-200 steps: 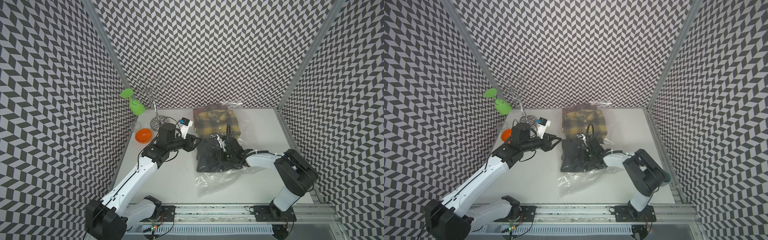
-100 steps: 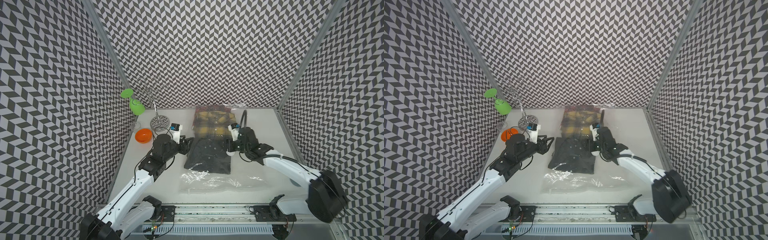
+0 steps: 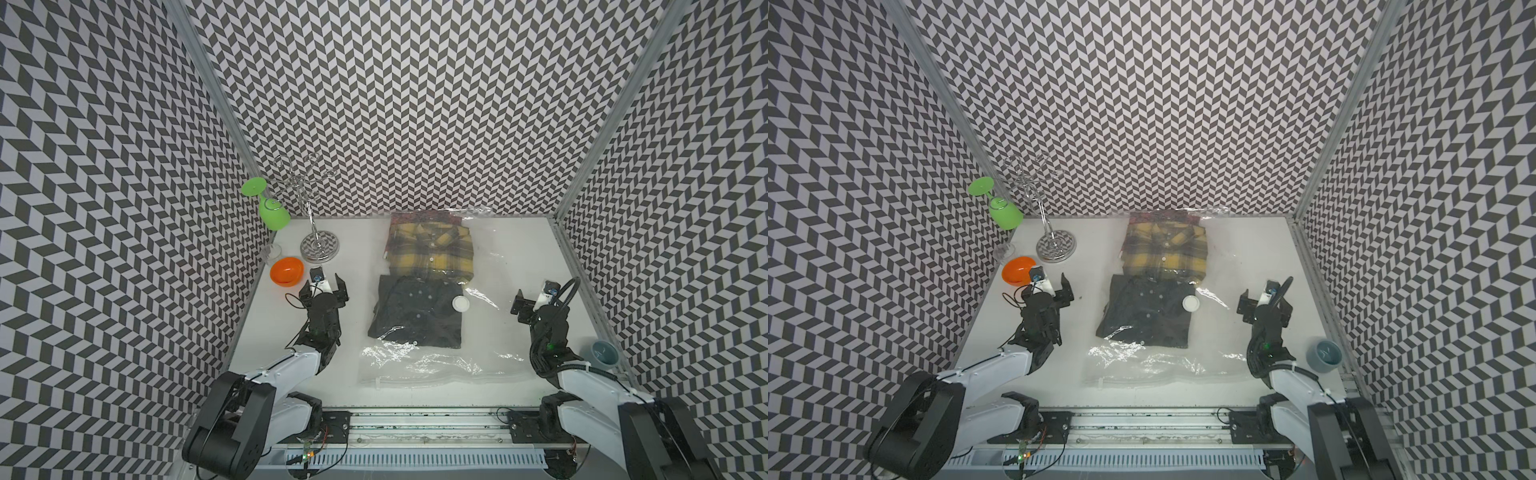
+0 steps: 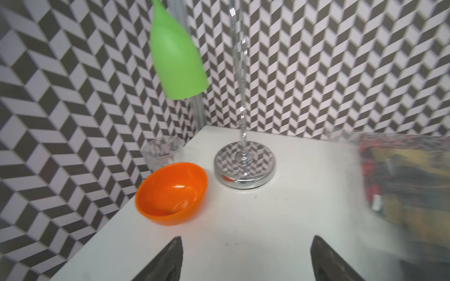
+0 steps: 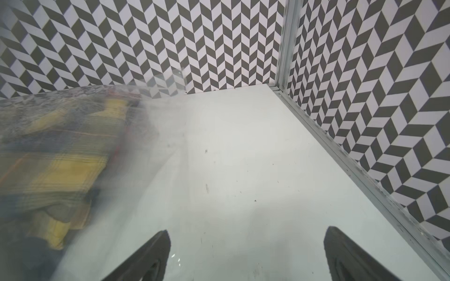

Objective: Place the folded shirt into the vacuum bag
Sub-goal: Adjust the vacuum bag at the center of the board, then reset both arms

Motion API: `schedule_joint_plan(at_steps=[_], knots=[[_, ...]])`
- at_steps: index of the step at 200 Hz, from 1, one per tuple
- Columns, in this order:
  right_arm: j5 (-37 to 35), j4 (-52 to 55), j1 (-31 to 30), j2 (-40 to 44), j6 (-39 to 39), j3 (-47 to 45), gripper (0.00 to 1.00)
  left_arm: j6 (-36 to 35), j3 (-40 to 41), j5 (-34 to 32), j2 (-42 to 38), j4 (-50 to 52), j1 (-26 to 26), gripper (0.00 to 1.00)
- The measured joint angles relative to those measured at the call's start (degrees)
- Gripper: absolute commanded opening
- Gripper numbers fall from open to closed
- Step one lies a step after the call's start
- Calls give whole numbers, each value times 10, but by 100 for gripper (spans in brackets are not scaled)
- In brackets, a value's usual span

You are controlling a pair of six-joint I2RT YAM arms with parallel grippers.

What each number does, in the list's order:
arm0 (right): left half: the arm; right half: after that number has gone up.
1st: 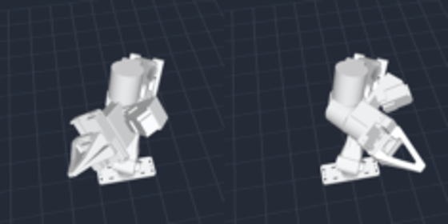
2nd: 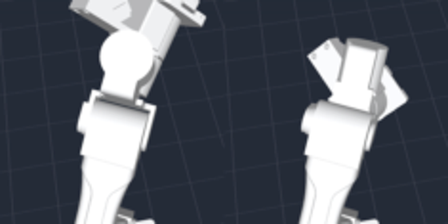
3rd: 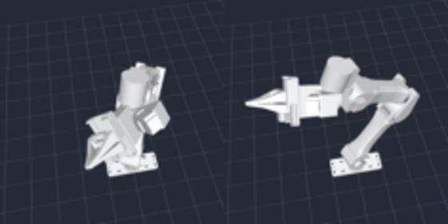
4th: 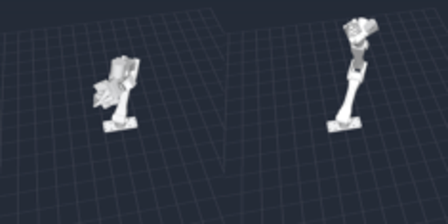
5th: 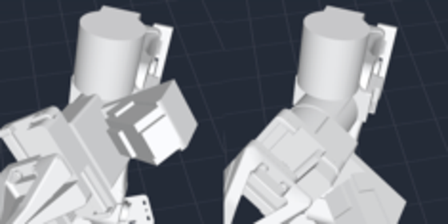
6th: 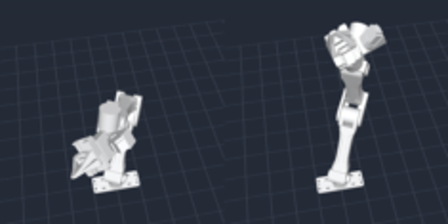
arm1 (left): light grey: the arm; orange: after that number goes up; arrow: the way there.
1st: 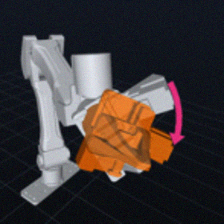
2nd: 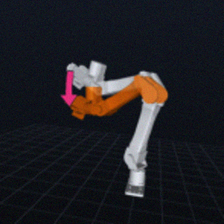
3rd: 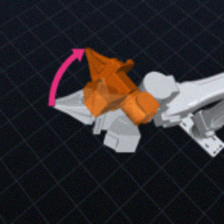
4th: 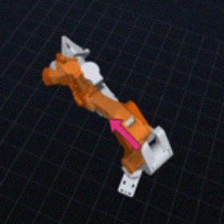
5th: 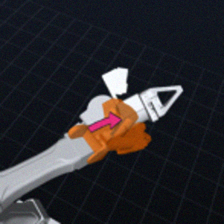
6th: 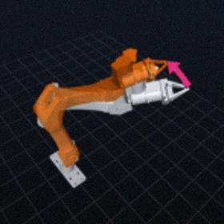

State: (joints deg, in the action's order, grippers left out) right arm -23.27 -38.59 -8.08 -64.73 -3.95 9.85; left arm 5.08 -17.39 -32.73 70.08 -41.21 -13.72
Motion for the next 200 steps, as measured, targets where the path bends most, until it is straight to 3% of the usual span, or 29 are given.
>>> schedule_joint_plan(at_steps=[26, 64, 88, 111, 156, 200], knots=[[3, -102, 1, -80, 2, 7, 99, -14, -5, 63, 65, -58, 57, 100], [64, -180, 9, -128, 28, 13, 99, -52, 20, 189, 136, -184, 89, 100], [116, -302, 12, -189, 56, -10, 99, -60, 22, 244, 167, -224, 104, 100], [136, -393, 12, -256, 67, -49, 99, -50, 26, 267, 189, -270, 125, 100], [99, -347, 31, -244, 37, 38, 99, -39, 35, 281, 191, -301, 138, 100], [72, -363, 35, -245, 23, 18, 99, -42, 34, 274, 191, -303, 122, 100]])
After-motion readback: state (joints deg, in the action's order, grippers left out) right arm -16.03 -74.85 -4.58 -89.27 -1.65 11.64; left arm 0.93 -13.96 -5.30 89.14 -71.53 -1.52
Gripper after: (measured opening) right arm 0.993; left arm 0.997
